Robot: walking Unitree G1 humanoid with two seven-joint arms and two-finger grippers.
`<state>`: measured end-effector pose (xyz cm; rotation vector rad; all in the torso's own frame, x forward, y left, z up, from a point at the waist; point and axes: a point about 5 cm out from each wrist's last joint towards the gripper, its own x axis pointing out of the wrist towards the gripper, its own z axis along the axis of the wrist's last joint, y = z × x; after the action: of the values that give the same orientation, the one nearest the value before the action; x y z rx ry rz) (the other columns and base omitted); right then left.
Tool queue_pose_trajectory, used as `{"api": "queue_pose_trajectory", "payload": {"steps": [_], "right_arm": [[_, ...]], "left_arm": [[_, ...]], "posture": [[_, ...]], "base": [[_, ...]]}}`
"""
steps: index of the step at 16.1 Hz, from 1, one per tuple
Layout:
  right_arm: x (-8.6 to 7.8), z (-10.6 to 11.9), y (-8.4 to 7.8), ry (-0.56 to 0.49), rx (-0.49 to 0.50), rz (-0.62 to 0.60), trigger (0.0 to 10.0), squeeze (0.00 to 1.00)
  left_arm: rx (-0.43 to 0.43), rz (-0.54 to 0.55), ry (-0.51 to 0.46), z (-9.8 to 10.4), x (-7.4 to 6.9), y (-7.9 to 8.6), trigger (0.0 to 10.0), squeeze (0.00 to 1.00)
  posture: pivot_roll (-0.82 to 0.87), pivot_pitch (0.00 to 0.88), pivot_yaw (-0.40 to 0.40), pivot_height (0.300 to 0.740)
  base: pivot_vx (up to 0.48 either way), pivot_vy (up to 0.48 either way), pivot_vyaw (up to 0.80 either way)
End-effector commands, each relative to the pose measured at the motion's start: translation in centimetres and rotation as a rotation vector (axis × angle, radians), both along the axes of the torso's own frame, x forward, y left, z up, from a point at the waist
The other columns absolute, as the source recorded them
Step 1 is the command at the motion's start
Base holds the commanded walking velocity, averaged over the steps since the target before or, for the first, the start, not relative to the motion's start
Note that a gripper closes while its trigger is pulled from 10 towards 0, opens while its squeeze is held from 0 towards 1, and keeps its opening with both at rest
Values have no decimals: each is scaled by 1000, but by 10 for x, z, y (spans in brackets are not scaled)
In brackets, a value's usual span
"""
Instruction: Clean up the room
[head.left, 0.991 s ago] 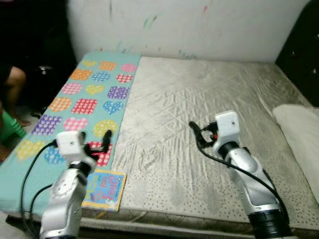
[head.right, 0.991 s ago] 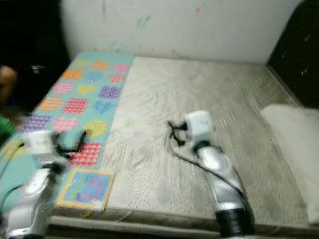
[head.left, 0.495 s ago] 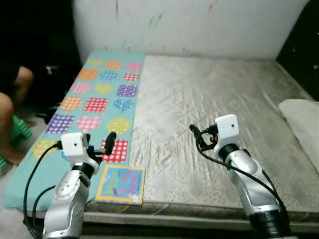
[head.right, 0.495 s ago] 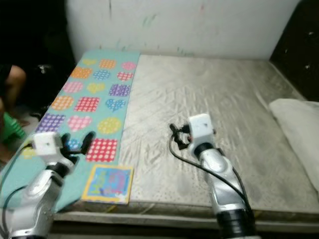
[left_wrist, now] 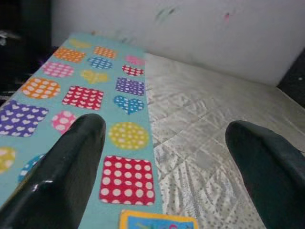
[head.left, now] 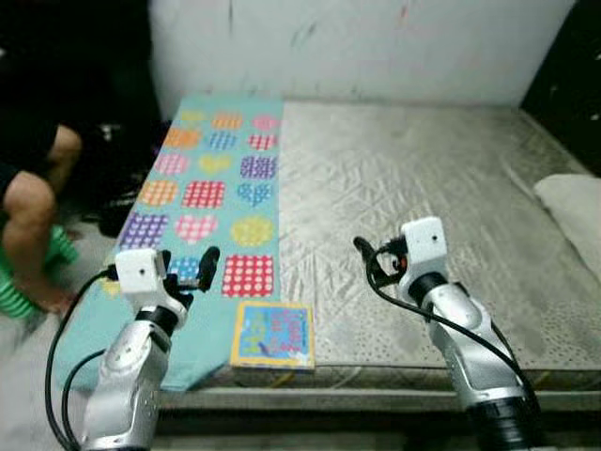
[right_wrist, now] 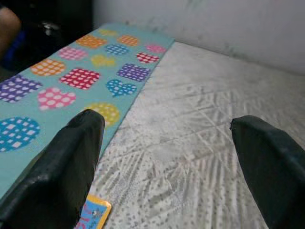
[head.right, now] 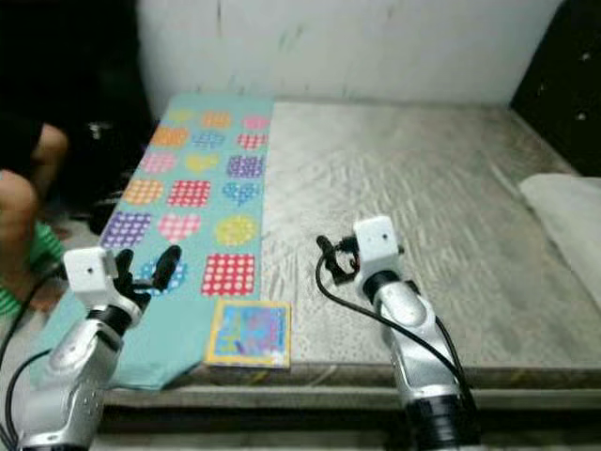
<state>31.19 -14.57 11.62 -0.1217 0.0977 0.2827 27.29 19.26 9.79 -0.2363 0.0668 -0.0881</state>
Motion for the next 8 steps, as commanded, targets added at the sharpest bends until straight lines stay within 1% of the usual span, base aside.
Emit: {"api": "queue_pose_trajectory", "payload": {"steps": [1, 8], "right_arm": [[2, 6, 4, -21, 4, 13, 10000, 0], [1, 6, 6, -20, 0, 29, 10000, 0]], "left_arm": [[13, 8, -14, 4, 0, 5, 10000, 0], [5, -16, -22, 4, 0, 1, 10000, 0]], "posture": [[-171, 0, -43, 740], [-174, 0, -43, 740]], "base": [[0, 0, 0], [0, 0, 0]]}}
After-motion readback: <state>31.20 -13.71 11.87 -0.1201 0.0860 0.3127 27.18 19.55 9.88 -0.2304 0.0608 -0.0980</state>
